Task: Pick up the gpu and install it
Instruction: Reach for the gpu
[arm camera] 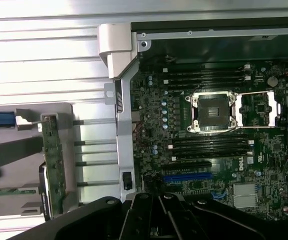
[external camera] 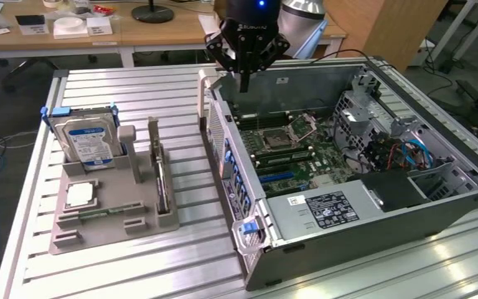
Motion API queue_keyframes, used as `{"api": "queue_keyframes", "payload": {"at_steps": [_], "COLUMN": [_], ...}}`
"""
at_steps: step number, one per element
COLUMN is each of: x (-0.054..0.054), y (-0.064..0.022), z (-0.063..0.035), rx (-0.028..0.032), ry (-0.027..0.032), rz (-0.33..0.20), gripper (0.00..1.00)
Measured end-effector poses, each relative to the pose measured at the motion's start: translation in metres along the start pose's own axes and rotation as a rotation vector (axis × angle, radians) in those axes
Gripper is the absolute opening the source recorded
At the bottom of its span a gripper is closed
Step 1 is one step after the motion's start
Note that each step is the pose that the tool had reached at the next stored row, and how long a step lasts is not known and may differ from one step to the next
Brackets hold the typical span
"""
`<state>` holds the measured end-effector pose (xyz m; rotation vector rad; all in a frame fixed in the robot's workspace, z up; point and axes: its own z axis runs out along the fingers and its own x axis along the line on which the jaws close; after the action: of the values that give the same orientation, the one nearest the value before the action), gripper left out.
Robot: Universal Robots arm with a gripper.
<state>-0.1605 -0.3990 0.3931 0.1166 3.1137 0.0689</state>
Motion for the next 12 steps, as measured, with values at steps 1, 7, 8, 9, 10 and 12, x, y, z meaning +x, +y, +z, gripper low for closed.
{"api": "queue_keyframes", "payload": {"at_steps": [1, 7, 8, 9, 10, 12], "x": [0.001, 0.009, 0.010, 0.011, 0.013, 0.015], "y": [-0.0001, -0.0008, -0.0009, -0.0010, -0.0011, -0.0013], "z": [0.0000, -0.0002, -0.0002, -0.0002, -0.0002, -0.0002], "rx": [0.0000, 0.0001, 0.0000, 0.0000, 0.0000, 0.0000], "ry": [-0.0001, 0.0000, 0.0000, 0.0000, -0.0001, 0.0000], "rz": [0.000, 0.000, 0.000, 0.000, 0.000, 0.000], "gripper": [0.11, 0.11, 0.11, 0.11, 0.11, 0.11]}}
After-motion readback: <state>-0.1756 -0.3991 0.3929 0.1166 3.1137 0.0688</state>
